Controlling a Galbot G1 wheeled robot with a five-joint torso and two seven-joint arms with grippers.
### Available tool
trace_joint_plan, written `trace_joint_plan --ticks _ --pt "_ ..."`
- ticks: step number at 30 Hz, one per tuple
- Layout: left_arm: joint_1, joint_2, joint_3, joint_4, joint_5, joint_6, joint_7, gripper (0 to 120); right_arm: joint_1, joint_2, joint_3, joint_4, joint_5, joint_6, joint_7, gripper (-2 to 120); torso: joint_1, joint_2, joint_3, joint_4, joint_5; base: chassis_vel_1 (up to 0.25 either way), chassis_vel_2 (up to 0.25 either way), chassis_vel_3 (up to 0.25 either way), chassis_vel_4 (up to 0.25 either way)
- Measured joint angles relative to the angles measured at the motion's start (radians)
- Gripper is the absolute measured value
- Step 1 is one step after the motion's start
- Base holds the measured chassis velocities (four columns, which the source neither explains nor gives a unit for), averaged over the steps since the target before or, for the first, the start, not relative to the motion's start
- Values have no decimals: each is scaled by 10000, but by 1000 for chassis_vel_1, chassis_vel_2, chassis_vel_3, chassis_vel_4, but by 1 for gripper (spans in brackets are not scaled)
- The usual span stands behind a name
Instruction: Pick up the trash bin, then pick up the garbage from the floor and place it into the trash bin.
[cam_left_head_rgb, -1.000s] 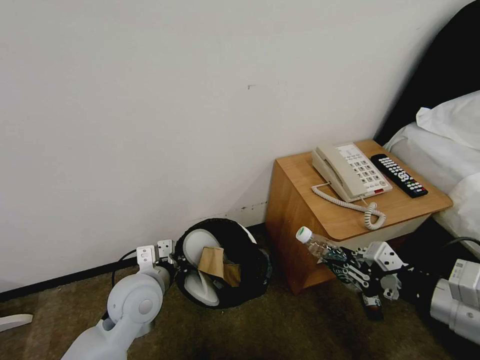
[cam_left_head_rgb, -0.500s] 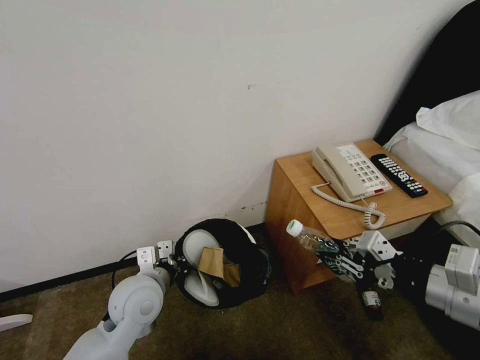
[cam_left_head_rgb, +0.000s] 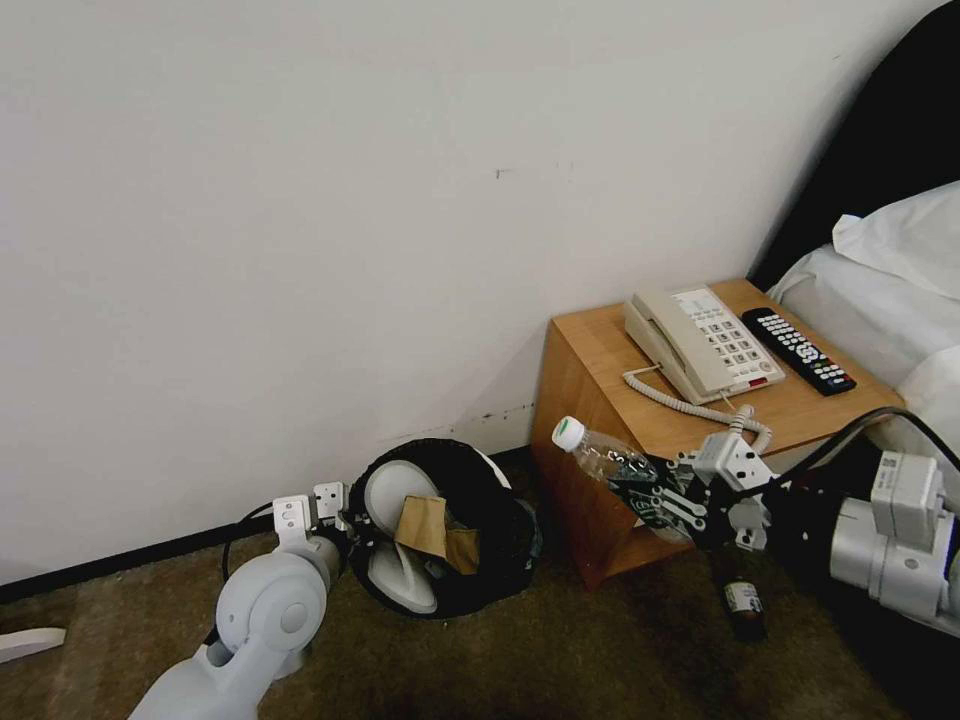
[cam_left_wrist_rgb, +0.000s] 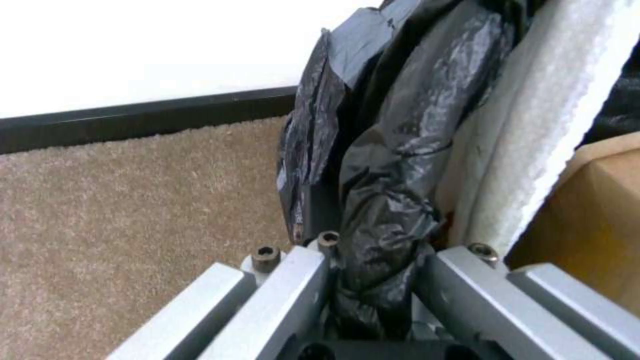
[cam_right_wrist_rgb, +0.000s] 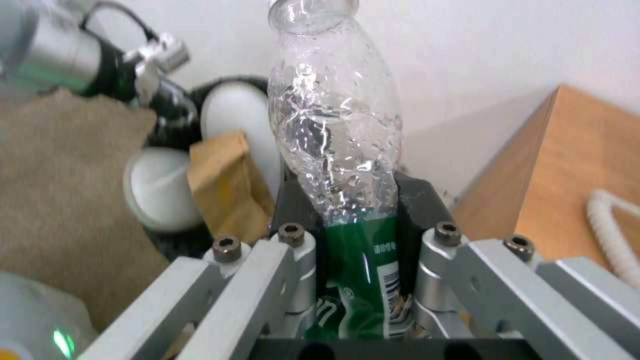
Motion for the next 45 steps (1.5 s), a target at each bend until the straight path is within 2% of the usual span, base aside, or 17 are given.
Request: trace_joint_plan --ticks 4,6,8,27,30,36,37,38,39,41,43,45 --pt "6 4 7 0 1 0 0 0 625 -103 -362 -1 385 -3 212 16 0 1 0 -1 1 0 0 0 0" --pt "10 7 35 -7 0 0 4 0 1564 -333 -916 -1 1005 21 670 16 0 0 0 0 1 0 0 0 0" --pt "10 8 45 -9 0 0 3 0 1956 -583 -1075 -1 1451 51 972 16 0 0 0 1 0 0 0 0 0" --pt "17 211 -52 -306 -78 228 -43 0 3777 -2135 -1729 0 2973 880 1613 16 0 0 0 0 -1 0 0 0 0" --pt "-33 357 -14 -424 -326 240 -209 0 3912 -2362 -1780 -1 3028 1080 1565 16 0 0 0 -1 -1 0 0 0 0" --pt "-51 985 25 -944 -1180 246 -727 0 4204 -2731 -1912 0 3150 1460 1181 16 0 0 0 -1 -1 0 0 0 0" --pt "-51 985 25 -944 -1180 246 -727 0 4204 -2731 -1912 0 3150 1460 1181 16 0 0 0 -1 -1 0 0 0 0" --pt "-51 1211 36 -1115 -1500 246 -957 0 4298 -2827 -1929 0 3230 1568 1070 16 0 0 0 0 0 0 0 0 0" --pt "-51 1211 36 -1115 -1500 246 -957 0 4298 -2827 -1929 0 3230 1568 1070 16 0 0 0 0 0 0 0 0 0" --pt "-76 1611 64 -1416 -2241 257 -1369 0 4886 -2901 -2295 -1 3442 1761 894 16 0 1 0 -1 1 0 0 0 0" --pt "-88 1702 64 -1474 -2344 258 -1409 0 5011 -2942 -2344 -2 3501 1802 849 16 0 1 0 -1 1 0 0 0 0" --pt "-151 2046 33 -1682 -2626 258 -1467 0 5363 -3092 -2445 3 3677 1944 715 16 0 1 0 0 0 0 0 0 0"
